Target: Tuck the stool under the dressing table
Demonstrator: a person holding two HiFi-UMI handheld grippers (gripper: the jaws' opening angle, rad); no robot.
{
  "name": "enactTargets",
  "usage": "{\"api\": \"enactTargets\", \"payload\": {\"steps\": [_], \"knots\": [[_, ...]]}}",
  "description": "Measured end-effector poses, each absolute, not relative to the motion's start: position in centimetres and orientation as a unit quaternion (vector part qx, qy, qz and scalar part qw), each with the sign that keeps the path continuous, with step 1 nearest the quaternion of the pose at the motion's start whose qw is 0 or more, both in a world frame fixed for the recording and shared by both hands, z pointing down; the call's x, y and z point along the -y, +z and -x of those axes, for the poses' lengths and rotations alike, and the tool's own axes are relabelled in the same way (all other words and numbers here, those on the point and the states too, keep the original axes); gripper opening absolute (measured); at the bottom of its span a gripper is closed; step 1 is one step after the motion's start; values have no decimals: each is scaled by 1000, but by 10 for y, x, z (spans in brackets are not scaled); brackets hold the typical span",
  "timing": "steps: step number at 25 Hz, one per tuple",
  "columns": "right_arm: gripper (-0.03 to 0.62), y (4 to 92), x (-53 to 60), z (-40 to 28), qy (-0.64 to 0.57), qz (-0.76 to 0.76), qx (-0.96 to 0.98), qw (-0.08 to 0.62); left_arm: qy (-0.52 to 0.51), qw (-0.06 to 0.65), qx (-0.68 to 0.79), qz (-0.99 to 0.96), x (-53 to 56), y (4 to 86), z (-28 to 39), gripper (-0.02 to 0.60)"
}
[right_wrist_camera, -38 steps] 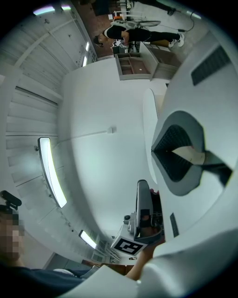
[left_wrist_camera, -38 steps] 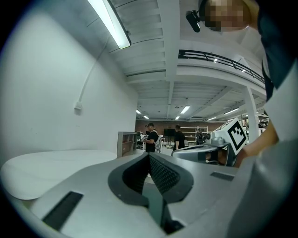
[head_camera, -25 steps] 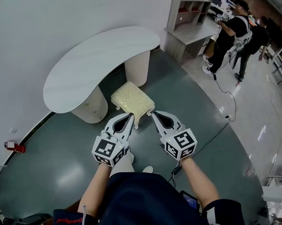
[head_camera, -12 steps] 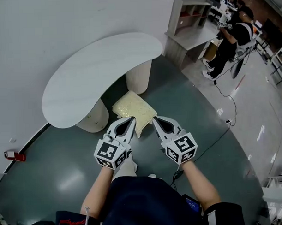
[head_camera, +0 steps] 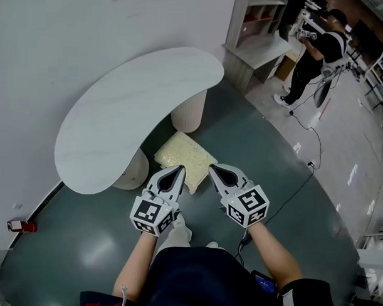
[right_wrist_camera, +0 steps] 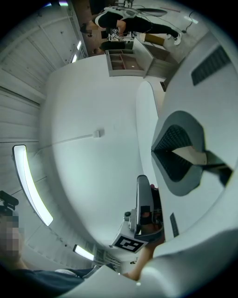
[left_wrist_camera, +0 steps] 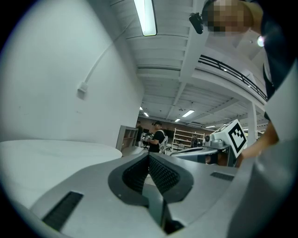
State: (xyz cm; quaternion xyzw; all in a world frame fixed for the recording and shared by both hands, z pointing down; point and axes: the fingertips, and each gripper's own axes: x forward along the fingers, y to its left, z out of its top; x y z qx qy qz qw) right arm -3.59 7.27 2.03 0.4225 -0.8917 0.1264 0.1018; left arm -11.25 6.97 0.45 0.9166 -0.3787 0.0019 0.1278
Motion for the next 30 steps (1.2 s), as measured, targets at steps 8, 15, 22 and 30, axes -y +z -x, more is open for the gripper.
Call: {"api": "enactTargets", "payload": {"steps": [8,15,22,30], "knots": [[8,42,-42,50,149,-443,876,114,1,143,356,-923,-36,22,131,9],[8,60,-29,68,169,-454,867,121,14,165,332,-929,-26,44,144,9],[8,84,-31,80,189,-445,864,141,14,193,328,-925,-21,68,150,9],[8,98,-21,74,197,-437,867,134,26,209,332,-920,-9,93,138,9]]}}
